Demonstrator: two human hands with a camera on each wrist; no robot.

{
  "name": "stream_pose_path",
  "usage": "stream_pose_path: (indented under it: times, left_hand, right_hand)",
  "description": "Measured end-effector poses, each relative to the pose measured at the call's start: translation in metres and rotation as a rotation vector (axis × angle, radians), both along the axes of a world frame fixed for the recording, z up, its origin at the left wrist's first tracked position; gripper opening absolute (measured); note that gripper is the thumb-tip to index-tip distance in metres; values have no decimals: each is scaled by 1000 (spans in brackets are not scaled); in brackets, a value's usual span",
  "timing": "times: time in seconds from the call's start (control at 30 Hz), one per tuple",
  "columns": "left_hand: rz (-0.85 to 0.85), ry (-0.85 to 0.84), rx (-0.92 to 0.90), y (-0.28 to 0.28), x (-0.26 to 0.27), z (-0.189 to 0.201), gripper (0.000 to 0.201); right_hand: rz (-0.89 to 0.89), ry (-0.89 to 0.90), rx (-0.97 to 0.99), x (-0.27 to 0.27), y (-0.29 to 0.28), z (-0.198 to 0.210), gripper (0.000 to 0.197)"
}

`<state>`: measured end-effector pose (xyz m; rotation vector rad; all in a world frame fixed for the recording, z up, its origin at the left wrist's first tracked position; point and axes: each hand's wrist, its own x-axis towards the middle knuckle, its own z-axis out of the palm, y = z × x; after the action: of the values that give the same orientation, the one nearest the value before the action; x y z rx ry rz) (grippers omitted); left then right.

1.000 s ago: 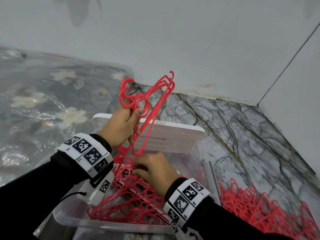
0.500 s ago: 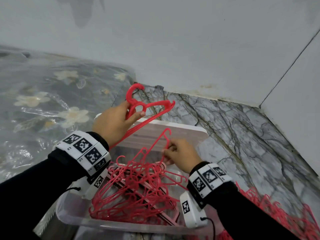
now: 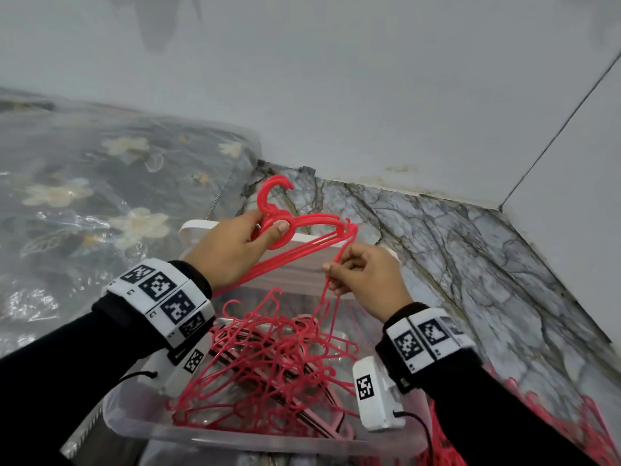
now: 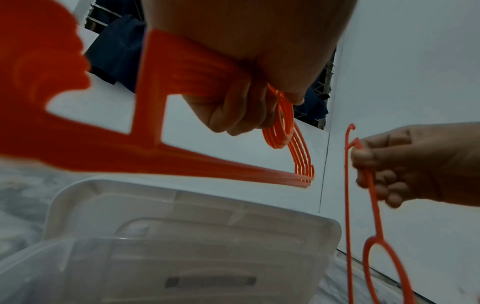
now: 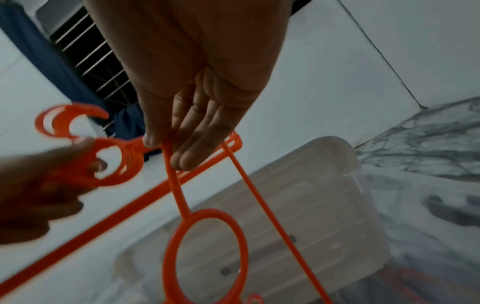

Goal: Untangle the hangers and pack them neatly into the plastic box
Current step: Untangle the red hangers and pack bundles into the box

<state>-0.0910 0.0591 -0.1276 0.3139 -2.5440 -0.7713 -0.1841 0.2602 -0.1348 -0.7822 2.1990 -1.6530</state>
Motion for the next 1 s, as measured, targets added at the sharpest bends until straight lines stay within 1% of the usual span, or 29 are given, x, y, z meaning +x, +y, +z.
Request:
stream_pose_path:
  times: [0.07,0.17,0.2,0.27,0.33,0.4,0.43,0.5,0.57,0.6,0.67,0.73,0.77,0.83,0.9,0.93,0.97,1.0]
  left_hand:
    - [-23,-5,15,4,-2,-1,27]
    - [-77,-18,81,7,-5,-5,38]
    - [-77,-18,78,6,-6,-6,38]
    - [-75,-13,62,5,-6,-8,32]
    - [-75,-12,45,5,-5,-9,32]
    - [-72,-19,39,4,-4,-7,39]
    - [-65,-23,37,4,-4,-6,43]
    - [-51,-29,37,3,-1,-4,46]
    - [-51,-27,53,3,1,-3,48]
    - [-57,-29,68,3,2,-3,53]
    - [-79,-39,100,4,3,-1,72]
    - [-125,-52,135,5,4,1,93]
    - [-158,-55,150,7,5,2,101]
    - [-221,-64,171,9,4,3,110]
    - [-287,-86,196,12,4,3,114]
    - [-315,-103,206,14,4,2,111]
    - [-337,-109,212,16,3,1,103]
    - [-342,-110,215,19,2,-1,90]
  right_hand:
    - [28,107,131,4,-3,-12,23]
    - [150,298,352,16,-10,-32,19]
    - [185,354,406,21,-13,-38,20]
    - [191,408,443,29,-18,-46,21]
    - [112,404,399,28,-22,-46,20]
    - [2,302,288,21,-24,-38,18]
    - [-49,219,209,17,-24,-31,20]
    - [-145,72,30,10,-21,-17,25]
    - [-202,-35,-133,3,-16,-4,24]
    - [-223,-85,-203,0,-13,3,23]
    - [-254,-195,-327,-4,-6,15,21]
    - [-273,-272,-404,-7,0,24,18]
    - [-285,-292,-427,-7,3,27,17]
    - [-317,-318,-463,-9,6,31,19]
    - [-346,-355,-497,-10,8,34,19]
    - [-356,-380,-516,-10,9,34,19]
    - [-361,-402,-532,-10,9,35,18]
    - [-362,-420,-543,-10,9,35,17]
